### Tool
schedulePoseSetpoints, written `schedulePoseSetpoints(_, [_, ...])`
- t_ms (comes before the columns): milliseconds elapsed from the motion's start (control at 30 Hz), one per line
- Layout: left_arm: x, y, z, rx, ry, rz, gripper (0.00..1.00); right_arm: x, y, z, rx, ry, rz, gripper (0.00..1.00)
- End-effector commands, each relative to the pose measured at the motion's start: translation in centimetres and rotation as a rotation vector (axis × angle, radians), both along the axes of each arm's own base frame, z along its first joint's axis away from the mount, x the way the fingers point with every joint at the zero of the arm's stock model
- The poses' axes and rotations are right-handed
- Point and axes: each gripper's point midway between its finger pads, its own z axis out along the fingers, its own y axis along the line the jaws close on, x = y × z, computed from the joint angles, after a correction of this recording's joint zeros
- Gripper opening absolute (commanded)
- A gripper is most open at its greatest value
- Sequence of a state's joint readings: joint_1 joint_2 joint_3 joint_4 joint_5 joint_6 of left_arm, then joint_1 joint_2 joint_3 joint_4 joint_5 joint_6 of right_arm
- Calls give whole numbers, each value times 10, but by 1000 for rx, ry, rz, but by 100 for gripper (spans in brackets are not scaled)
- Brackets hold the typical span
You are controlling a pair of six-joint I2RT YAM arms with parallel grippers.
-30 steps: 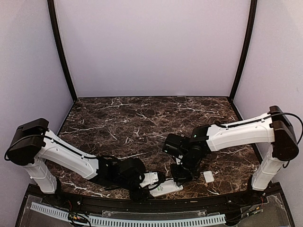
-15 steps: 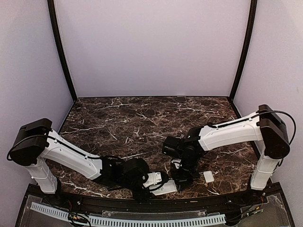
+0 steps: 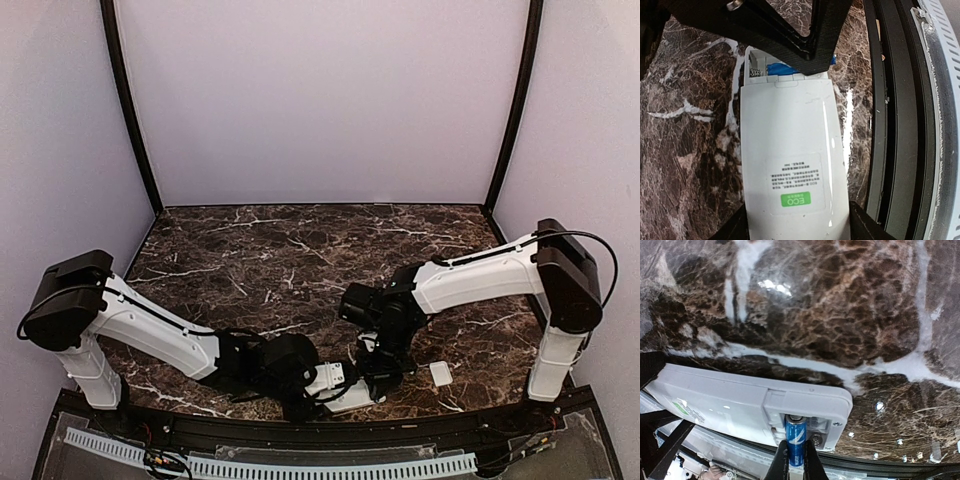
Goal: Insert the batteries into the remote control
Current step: Place the battery in the battery compartment.
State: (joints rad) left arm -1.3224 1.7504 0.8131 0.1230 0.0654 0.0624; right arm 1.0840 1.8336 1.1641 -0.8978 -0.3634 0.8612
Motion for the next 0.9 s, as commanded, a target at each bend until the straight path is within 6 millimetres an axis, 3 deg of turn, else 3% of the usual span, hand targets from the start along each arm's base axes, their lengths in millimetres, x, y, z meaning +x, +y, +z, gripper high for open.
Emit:
schedulePoseSetpoints(0, [-12,27,-34,149,60,-7,60,16,6,-8,14,-43,9,0])
schedulePoseSetpoints(167, [-14,26,-37,161,68,-15,59,24,9,-12,17,-57,13,0])
schedulePoseSetpoints(600, [-21,25,-46,192,107,-54,27,48,17,-12,36,-176,-52,0])
schedulePoseSetpoints(767, [-23,25,-46,192,115,-62,3,57,16,-5,53,-240,-97,0])
schedulePoseSetpoints(867, [-24,24,-46,191,120,-67,0,56,17,-6,81,-243,-122,0])
